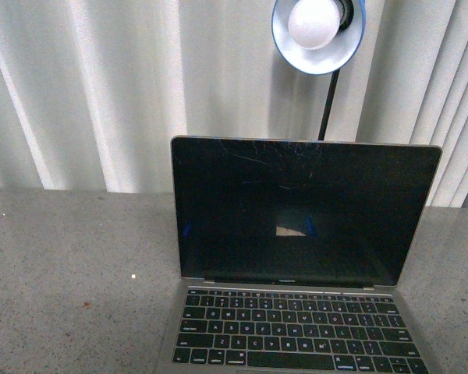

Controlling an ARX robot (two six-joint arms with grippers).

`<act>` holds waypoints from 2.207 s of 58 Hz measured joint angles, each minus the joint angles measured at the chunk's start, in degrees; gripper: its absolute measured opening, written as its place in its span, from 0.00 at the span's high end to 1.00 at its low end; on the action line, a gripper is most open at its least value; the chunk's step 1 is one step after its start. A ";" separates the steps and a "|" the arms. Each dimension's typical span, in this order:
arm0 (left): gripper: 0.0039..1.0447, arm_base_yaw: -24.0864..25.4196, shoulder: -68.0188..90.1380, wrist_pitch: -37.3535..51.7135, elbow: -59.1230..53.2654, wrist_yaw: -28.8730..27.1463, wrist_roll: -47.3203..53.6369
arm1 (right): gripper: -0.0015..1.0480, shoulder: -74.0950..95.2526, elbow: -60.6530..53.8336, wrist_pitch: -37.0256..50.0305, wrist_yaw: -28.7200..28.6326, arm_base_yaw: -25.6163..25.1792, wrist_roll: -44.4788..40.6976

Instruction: Close laptop

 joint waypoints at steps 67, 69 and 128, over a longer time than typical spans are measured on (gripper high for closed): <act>0.06 0.00 0.00 0.00 0.00 0.00 0.00 | 0.07 0.00 0.00 0.00 0.00 0.00 0.00; 0.06 0.00 0.00 0.00 0.00 0.00 0.00 | 0.07 0.00 0.00 0.00 0.00 0.00 0.00; 0.06 0.44 81.88 34.07 36.35 -0.63 4.55 | 0.07 82.60 37.64 39.71 -17.62 -16.96 -12.35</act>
